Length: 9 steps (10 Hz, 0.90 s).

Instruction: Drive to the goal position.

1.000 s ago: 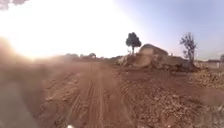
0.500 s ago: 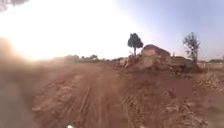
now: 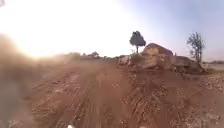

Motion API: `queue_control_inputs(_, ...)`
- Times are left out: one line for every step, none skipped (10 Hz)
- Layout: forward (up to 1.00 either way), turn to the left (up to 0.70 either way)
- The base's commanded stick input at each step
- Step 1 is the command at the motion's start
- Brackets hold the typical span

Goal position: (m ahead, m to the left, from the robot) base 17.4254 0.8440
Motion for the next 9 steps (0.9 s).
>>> queue_control_inputs(0.70,0.00)
queue_control_inputs(0.70,0.13)
queue_control_inputs(0.70,0.35)
queue_control_inputs(0.70,0.30)
queue_control_inputs(0.70,0.06)
queue_control_inputs(0.70,0.01)
queue_control_inputs(0.70,0.00)
queue_control_inputs(0.70,0.00)
queue_control_inputs(0.70,0.00)
